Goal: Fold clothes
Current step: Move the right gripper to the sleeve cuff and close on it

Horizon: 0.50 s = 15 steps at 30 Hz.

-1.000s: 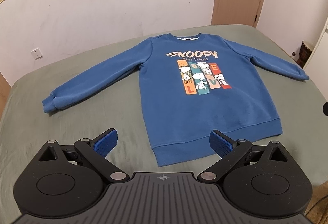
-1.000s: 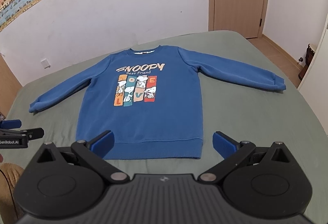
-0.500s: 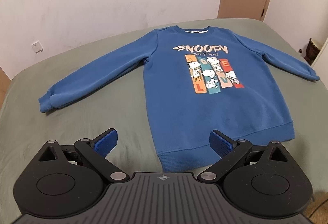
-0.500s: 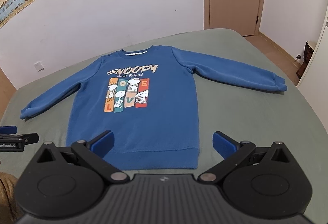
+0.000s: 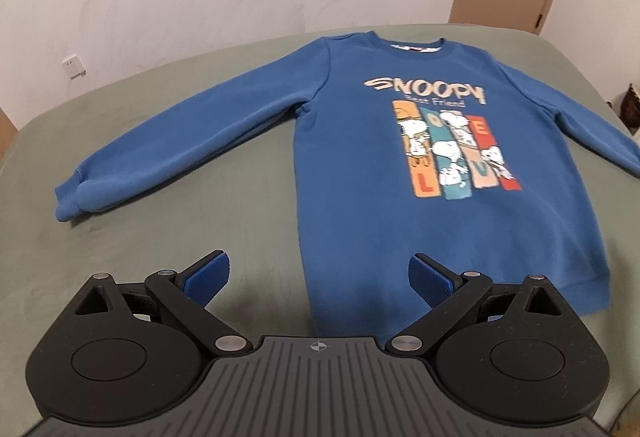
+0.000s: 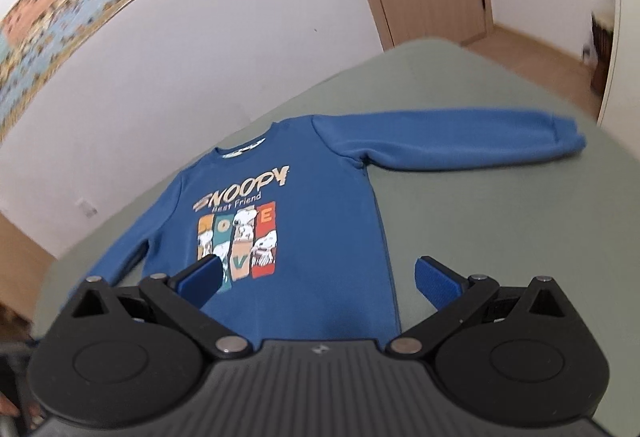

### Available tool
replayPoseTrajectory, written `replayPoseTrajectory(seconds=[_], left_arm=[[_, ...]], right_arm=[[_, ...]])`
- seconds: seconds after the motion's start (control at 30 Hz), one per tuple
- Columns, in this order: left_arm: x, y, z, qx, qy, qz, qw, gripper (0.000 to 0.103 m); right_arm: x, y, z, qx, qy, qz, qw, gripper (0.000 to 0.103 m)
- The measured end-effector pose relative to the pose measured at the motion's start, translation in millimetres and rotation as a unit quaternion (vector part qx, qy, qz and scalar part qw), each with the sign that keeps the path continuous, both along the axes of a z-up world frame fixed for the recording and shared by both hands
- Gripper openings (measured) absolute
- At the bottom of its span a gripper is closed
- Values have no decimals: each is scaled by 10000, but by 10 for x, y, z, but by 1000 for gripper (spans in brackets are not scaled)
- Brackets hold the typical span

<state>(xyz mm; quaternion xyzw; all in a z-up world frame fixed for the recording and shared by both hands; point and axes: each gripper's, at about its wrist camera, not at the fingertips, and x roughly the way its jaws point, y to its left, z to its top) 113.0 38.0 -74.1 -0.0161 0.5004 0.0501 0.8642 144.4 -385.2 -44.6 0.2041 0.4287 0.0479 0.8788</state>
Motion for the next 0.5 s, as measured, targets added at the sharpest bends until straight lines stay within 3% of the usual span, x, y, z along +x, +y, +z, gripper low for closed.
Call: replayPoseTrajectory(seconds=[0.2,0.5], left_arm=[[351,22,-227,-52,60,69,9999,99],[879,-204,-518,-230,118,-72,9996,99]], right_arm=[[408,-700,-454,734,-33,-1048,9918,103],[809,-1603,-1111,1270,67,-2387,9627,97]])
